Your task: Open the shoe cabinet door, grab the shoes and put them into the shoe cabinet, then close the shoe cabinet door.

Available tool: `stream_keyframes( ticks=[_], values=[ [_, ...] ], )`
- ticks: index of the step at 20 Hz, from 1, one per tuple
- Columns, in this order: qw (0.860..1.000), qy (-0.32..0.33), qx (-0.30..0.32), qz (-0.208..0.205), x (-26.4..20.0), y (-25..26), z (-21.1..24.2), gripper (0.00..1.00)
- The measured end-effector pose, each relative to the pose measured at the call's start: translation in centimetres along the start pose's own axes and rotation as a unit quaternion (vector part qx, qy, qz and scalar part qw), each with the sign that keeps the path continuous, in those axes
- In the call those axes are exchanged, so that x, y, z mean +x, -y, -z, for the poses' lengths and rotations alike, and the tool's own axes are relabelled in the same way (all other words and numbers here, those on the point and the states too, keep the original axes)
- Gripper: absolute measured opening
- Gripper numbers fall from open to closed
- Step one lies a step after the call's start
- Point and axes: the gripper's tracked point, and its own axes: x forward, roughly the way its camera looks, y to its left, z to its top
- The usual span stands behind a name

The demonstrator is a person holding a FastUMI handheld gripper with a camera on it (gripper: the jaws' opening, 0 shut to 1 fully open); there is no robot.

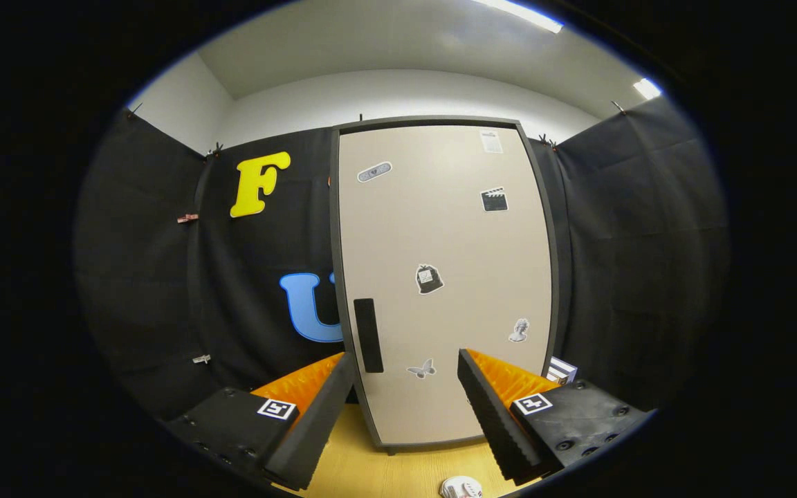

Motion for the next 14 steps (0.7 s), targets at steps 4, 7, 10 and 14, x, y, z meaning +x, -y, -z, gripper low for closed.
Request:
stream_keyframes(
  ticks=[4, 7, 10, 14],
  values=[
    [1.000, -0.001, 0.002, -0.002, 0.6, -0.3, 0.2, 0.98],
    [1.000, -0.003, 0.003, -0.005, 1.1, -0.6, 0.4, 0.98],
    [1.000, -0.007, 0.005, -0.011, 2.0, -1.4, 0.9, 0.98],
    [1.000, -0.014, 0.005, -0.018, 3.7, -2.9, 1.7, 0.98]
  ],
)
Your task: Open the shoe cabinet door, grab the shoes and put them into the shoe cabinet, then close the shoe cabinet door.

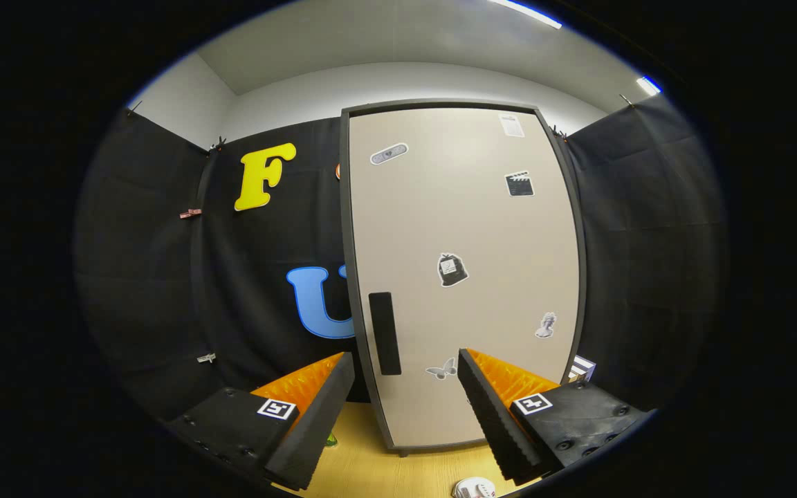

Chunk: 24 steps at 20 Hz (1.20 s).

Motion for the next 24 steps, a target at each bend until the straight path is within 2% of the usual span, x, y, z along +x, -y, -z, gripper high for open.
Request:
stream_keyframes(
  ticks=[14, 19, 20, 21, 23, 24],
  values=[
    [1.000, 0.001, 0.007, 0.029, 10.8, -1.5, 2.9, 0.97],
    [0.999, -0.008, -0.005, 0.045, 12.9, -1.4, 3.9, 0.91],
    [0.999, -0.008, -0.006, 0.048, 13.3, -1.3, 4.0, 0.88],
    [0.999, -0.008, -0.008, 0.051, 13.5, -1.2, 4.1, 0.80],
    [0.998, -0.009, -0.011, 0.054, 13.6, -1.2, 4.3, 0.77],
    [0.998, -0.007, -0.015, 0.059, 13.8, -1.1, 4.2, 0.72]
  ],
)
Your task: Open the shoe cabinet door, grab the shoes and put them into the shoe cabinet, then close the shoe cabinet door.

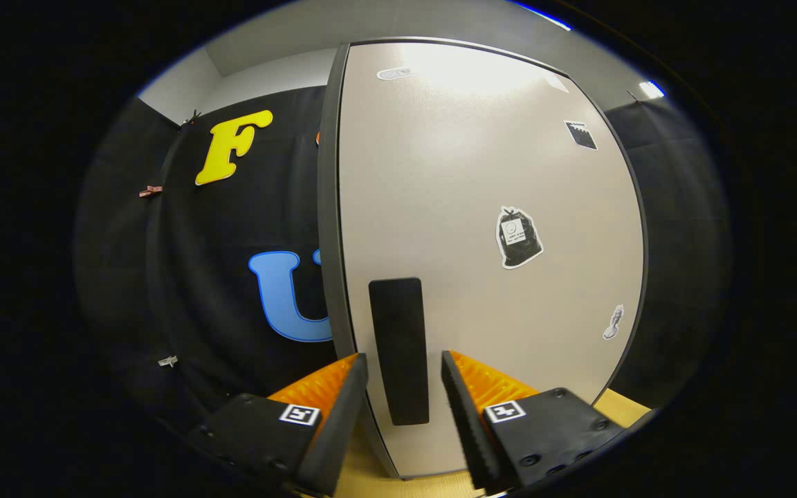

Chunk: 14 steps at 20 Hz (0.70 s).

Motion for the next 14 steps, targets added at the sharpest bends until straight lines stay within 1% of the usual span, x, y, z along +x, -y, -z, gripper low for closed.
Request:
stream_keyframes(
  ticks=[2, 7, 9, 12, 14],
  values=[
    [1.000, -0.001, -0.005, 0.002, 0.3, 0.0, 0.1, 0.46],
    [1.000, -0.016, -0.016, 0.005, 1.2, 0.1, 1.0, 0.46],
    [1.000, -0.010, -0.019, 0.009, 0.9, 0.2, 0.9, 0.38],
    [1.000, -0.011, -0.022, 0.010, 0.9, 0.2, 0.8, 0.38],
    [1.000, -0.013, -0.022, 0.010, 0.9, 0.2, 0.9, 0.30]
  ],
)
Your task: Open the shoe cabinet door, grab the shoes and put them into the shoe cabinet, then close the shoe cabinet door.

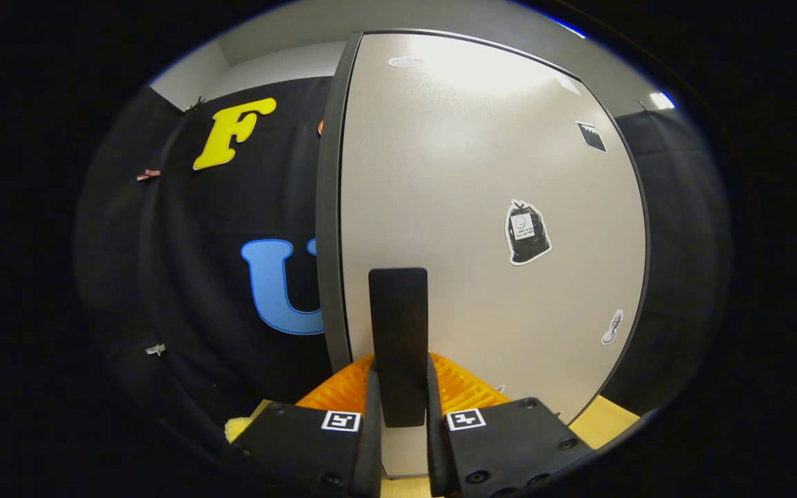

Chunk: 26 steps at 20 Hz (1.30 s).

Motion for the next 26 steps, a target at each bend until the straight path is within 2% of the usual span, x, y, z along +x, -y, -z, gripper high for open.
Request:
stream_keyframes(
  ticks=[7, 14, 26],
  values=[
    [1.000, 0.002, 0.009, -0.018, -1.7, 0.1, -0.3, 0.30],
    [0.999, -0.003, 0.013, -0.046, -6.1, 0.9, -0.8, 0.30],
    [0.989, -0.015, 0.019, -0.145, -15.3, 7.2, -1.2, 0.30]
  ],
)
